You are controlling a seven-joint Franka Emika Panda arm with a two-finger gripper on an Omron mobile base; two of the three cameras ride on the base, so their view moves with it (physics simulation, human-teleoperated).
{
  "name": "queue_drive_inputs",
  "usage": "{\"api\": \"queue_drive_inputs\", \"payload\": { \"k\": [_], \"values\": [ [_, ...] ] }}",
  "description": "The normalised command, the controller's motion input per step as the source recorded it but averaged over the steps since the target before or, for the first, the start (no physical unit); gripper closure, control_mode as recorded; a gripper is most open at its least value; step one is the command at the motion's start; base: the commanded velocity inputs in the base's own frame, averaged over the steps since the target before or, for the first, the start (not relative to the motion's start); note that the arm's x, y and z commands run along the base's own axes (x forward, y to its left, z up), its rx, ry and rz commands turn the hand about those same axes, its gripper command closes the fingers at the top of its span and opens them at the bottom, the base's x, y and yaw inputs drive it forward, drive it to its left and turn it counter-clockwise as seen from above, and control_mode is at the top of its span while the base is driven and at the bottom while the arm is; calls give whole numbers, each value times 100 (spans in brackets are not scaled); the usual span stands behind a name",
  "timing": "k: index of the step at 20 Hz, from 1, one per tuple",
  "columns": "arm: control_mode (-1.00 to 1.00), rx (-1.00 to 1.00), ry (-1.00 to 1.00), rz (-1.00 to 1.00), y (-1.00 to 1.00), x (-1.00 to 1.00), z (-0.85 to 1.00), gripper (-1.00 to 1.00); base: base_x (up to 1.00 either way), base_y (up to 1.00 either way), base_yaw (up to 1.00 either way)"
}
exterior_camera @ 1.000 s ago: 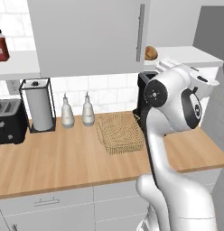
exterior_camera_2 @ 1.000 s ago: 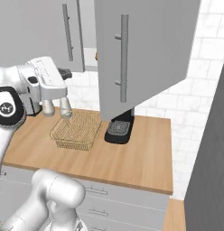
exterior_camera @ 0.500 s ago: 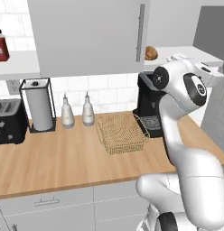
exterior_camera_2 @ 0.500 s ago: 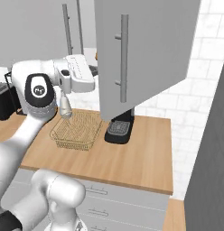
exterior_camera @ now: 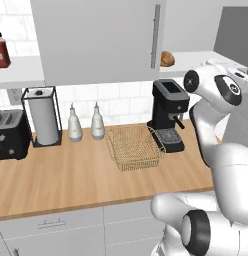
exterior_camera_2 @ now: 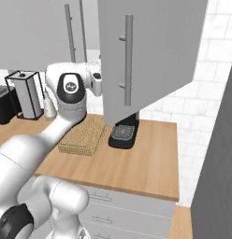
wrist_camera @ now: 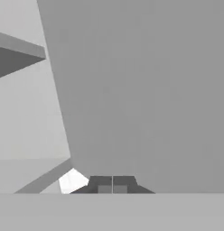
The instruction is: Open the cabinet, pick up the bread from the cabinet and place it in the basket. Then move the basket to the dining counter.
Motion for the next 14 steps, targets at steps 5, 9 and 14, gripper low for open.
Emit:
{"api": "queue_drive_inputs", "payload": {
  "k": [5, 9, 14],
  "values": [
    [-100, 1, 0, -9, -94, -2, 0, 100, 0, 0, 0],
    [-100, 6, -3, -8, -100, -24, 0, 100, 0, 0, 0],
    [-100, 16, -15, 2, -100, -19, 6, 100, 0, 0, 0]
  ]
}}
